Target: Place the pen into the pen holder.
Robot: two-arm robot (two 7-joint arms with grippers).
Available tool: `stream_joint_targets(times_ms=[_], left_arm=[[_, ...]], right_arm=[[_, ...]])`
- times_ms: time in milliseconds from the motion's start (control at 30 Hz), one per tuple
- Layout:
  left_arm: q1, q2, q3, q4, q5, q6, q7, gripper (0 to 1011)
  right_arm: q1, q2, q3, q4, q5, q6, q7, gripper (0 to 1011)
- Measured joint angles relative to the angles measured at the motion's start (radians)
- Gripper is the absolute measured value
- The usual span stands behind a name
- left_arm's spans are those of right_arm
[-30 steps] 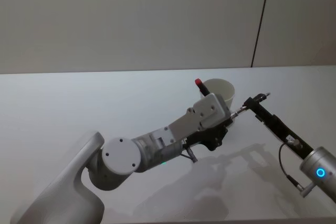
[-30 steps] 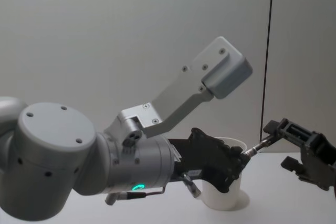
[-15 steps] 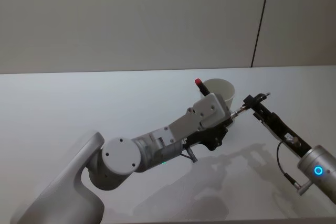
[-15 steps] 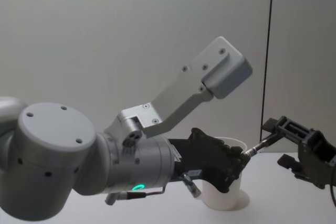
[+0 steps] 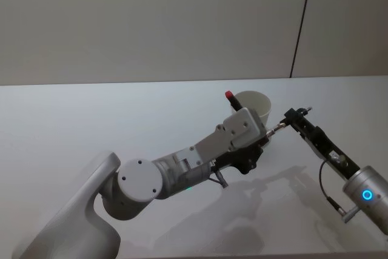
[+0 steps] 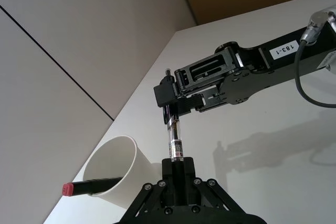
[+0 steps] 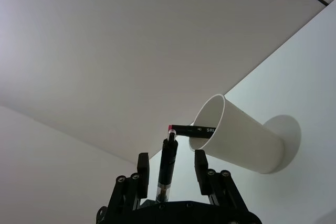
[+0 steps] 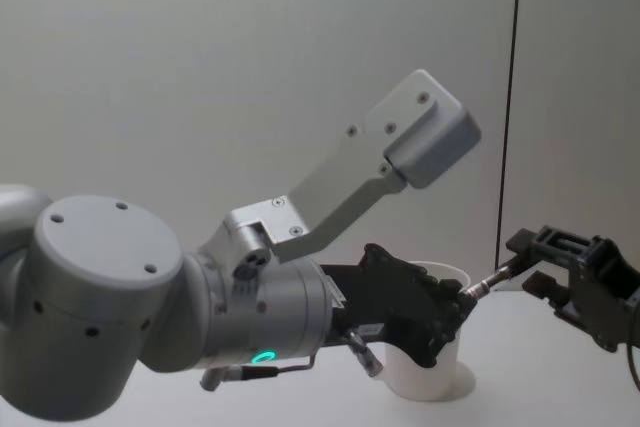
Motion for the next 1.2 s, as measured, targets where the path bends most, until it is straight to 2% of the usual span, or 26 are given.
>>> stream_joint_targets(times_ms=[233,300,433,667,767,800,833,900,967,1000,1133,1200], left_arm=[[0.000,0.000,0.000,0.000,0.000,0.000,0.000,127],[0.000,0.000,0.000,0.000,0.000,0.000,0.000,127],[0.000,0.000,0.000,0.000,0.000,0.000,0.000,127],[0.000,0.000,0.000,0.000,0.000,0.000,0.000,139],[0.000,0.000,0.000,0.000,0.000,0.000,0.000,201],[0.000,0.000,0.000,0.000,0.000,0.000,0.000,253],[0.000,0.000,0.000,0.000,0.000,0.000,0.000,253],[0.000,0.000,0.000,0.000,0.000,0.000,0.000,359],[0.000,0.000,0.000,0.000,0.000,0.000,0.000,393],[0.000,0.000,0.000,0.000,0.000,0.000,0.000,462],[0.000,0.000,0.000,0.000,0.000,0.000,0.000,538],[0.000,0.000,0.000,0.000,0.000,0.000,0.000,625]], right_arm=[[0.001,-0.001,-0.002,0.001,0.029,-0.016,-0.005,336],[0.001,-0.001,-0.003,0.001,0.035,-0.019,-0.005,300],[0.000,-0.002,-0.005,0.000,0.050,-0.025,-0.004,145],[-0.003,-0.001,-0.008,-0.003,0.063,-0.035,-0.003,132],[-0.004,0.000,-0.009,-0.006,0.067,-0.041,-0.003,132],[-0.004,0.000,-0.009,-0.006,0.067,-0.043,-0.004,132],[-0.005,0.001,-0.010,-0.008,0.068,-0.045,-0.003,132],[-0.006,0.001,-0.011,-0.010,0.068,-0.048,-0.003,132],[-0.007,0.003,-0.012,-0.013,0.068,-0.052,-0.002,132],[-0.008,0.003,-0.012,-0.014,0.067,-0.054,-0.002,132],[-0.010,0.008,-0.014,-0.019,0.054,-0.066,0.006,132],[-0.010,0.011,-0.014,-0.023,0.040,-0.077,0.014,132]])
